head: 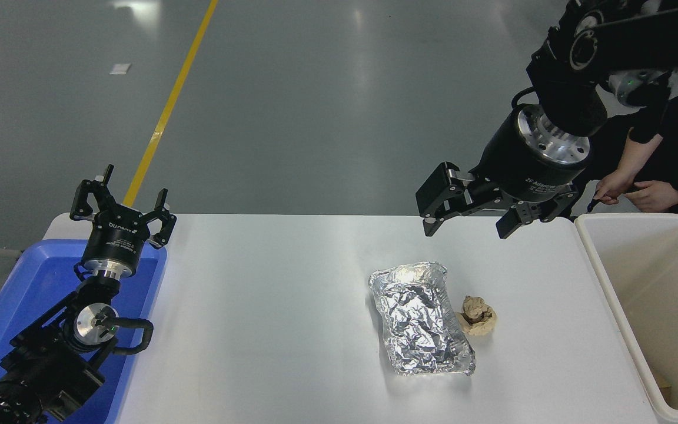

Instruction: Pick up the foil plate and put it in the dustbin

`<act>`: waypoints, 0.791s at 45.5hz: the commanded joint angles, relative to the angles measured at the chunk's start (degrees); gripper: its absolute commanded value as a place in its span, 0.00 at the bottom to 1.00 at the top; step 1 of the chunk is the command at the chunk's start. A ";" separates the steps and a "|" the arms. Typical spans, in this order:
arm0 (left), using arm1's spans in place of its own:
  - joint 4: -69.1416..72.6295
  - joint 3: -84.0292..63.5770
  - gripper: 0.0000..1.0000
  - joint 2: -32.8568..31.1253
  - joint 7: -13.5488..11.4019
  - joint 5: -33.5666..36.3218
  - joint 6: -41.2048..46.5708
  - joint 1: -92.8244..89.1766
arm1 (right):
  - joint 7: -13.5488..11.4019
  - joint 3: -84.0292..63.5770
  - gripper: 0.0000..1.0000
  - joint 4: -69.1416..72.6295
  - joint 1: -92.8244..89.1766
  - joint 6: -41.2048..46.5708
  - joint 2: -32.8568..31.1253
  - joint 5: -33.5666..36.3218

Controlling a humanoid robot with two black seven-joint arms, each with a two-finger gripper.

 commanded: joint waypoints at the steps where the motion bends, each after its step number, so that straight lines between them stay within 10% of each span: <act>1: 0.00 0.00 0.98 0.00 -0.07 0.00 0.00 0.00 | 0.00 -0.01 1.00 -0.17 -0.72 -0.27 0.16 0.04; 36: 0.00 0.00 0.98 0.00 0.02 0.00 0.00 0.00 | 0.18 -1.15 1.00 -2.02 -4.85 -0.62 -0.81 1.44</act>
